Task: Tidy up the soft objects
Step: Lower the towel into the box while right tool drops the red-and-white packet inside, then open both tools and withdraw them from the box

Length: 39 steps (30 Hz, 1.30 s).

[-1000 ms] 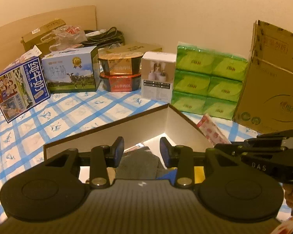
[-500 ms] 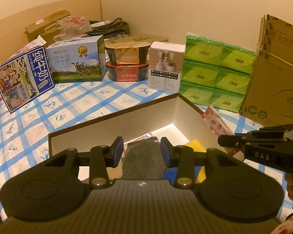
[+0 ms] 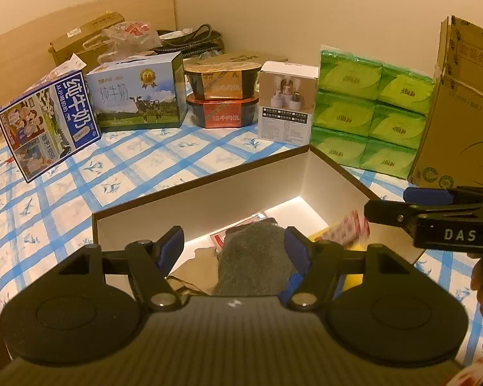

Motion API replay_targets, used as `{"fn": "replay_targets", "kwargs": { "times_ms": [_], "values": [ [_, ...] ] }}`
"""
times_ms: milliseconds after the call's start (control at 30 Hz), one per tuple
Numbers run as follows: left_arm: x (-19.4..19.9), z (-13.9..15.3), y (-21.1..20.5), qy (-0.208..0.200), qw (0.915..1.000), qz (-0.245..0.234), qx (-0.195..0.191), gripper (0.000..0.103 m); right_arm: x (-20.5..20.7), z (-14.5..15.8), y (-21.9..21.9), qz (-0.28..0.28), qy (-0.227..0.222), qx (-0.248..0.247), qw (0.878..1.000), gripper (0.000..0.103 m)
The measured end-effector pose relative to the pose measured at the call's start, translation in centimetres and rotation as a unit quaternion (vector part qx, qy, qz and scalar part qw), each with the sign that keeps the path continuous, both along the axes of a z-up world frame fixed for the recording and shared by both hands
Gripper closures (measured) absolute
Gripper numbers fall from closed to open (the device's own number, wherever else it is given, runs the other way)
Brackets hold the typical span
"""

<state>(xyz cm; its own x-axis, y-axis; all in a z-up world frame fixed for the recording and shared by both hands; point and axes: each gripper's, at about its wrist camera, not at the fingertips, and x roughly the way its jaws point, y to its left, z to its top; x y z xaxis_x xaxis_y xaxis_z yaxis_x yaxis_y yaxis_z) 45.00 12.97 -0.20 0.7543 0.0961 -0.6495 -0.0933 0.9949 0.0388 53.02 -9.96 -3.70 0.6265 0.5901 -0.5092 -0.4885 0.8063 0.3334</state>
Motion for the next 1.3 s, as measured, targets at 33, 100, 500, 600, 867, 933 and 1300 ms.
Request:
{"fn": "replay_targets", "kwargs": {
  "times_ms": [33,100,500,600,867,933,1300],
  "values": [
    [-0.1,0.0,0.0,0.001,1.0000,0.001,0.000,0.036,-0.1,0.0,0.0,0.001,0.002,0.000,1.000,0.027],
    [-0.3,0.0,0.1,0.003,1.0000,0.003,-0.001,0.036,-0.3,0.1,-0.2,0.005,0.007,-0.003,1.000,0.027],
    [-3.3,0.6,0.5,0.002,0.9997,0.008,-0.022,0.036,-3.7,0.5,-1.8,0.007,0.014,-0.003,1.000,0.026],
    [-4.2,1.1,0.4,-0.003,0.9995,0.009,-0.029,0.036,-4.6,1.0,-2.2,0.003,0.014,0.001,1.000,0.025],
    [-7.6,2.4,-0.3,-0.009,0.9987,0.011,-0.048,0.036,-8.0,1.9,-3.7,-0.005,0.015,0.008,1.000,0.025],
    [-8.6,2.7,-0.6,-0.012,0.9985,0.010,-0.052,0.036,-9.0,2.2,-4.3,-0.008,0.017,0.013,1.000,0.025],
    [-14.7,3.8,-2.9,-0.017,0.9984,0.001,-0.055,0.036,-14.8,3.4,-7.8,-0.029,0.028,0.030,0.999,0.024]
  ]
}}
